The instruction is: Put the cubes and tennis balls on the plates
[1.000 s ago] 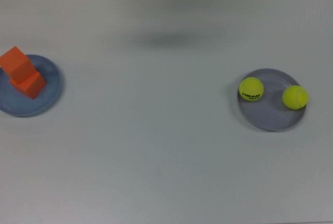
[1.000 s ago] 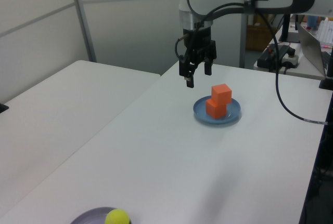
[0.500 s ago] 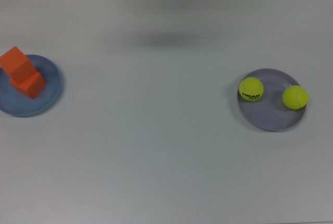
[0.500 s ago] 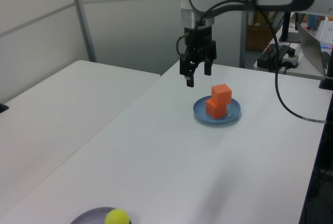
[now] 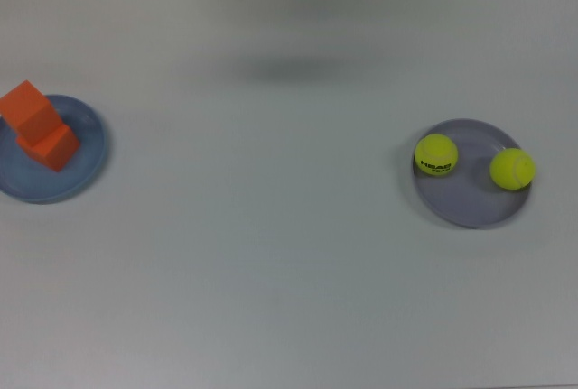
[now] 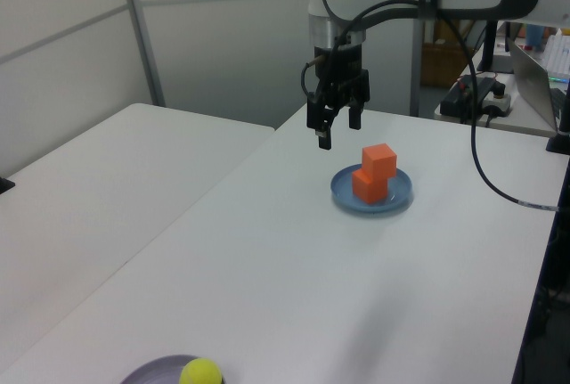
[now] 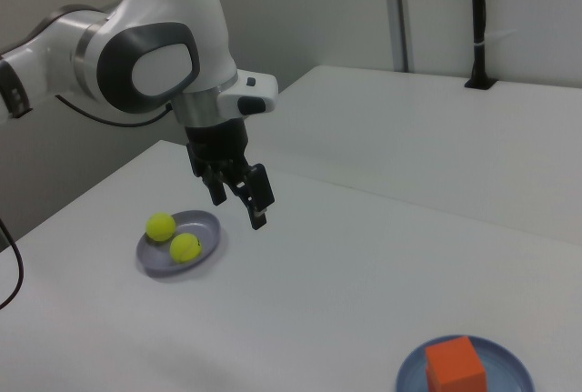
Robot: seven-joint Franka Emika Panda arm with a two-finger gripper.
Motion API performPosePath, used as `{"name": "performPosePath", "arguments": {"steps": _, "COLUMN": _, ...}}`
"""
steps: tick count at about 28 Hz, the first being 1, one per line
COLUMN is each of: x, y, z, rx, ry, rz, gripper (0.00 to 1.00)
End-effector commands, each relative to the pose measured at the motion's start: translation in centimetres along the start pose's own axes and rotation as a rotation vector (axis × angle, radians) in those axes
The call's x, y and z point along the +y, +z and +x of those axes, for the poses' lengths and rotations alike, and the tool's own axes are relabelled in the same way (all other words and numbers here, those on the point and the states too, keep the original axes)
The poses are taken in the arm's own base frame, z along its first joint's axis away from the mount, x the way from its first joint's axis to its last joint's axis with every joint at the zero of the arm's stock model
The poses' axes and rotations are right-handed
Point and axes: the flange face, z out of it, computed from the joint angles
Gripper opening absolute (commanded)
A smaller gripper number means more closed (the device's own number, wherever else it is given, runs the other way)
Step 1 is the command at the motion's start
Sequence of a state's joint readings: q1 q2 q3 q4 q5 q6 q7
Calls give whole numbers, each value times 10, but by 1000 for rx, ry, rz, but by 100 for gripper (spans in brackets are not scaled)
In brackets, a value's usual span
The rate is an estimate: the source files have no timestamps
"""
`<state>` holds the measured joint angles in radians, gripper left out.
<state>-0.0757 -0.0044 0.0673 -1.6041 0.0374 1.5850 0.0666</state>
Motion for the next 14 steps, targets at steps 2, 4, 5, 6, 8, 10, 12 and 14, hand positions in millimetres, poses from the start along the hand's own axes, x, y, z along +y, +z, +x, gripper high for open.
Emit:
{"name": "performPosePath", "arguments": {"steps": 2, "x": -1, "y": -2, "z": 2, "rx": 14, "ry": -16, "rz": 20, "gripper": 100}}
{"name": "performPosePath", "arguments": {"steps": 4, "x": -1, "y": -1, "z": 2, "rx": 11, "ry": -16, "rz": 20, "gripper": 100}}
{"name": "performPosePath", "arguments": {"steps": 5, "x": -1, "y": -1, "z": 2, "rx": 8, "ry": -16, "rz": 20, "gripper": 100}}
{"name": "performPosePath", "arguments": {"steps": 6, "x": -1, "y": -1, "z": 2, "rx": 7, "ry": -16, "rz": 20, "gripper": 100}}
{"name": "performPosePath", "arguments": {"steps": 8, "x": -2, "y": -1, "z": 1, "rx": 6, "ry": -18, "rz": 20, "gripper": 100}}
{"name": "performPosePath", "arguments": {"steps": 10, "x": -1, "y": -1, "z": 2, "rx": 6, "ry": -16, "rz": 20, "gripper": 100}}
{"name": "performPosePath", "arguments": {"steps": 12, "x": 0, "y": 0, "z": 2, "rx": 6, "ry": -15, "rz": 20, "gripper": 100}}
{"name": "performPosePath", "arguments": {"steps": 14, "x": 0, "y": 0, "z": 3, "rx": 6, "ry": -15, "rz": 20, "gripper": 100}}
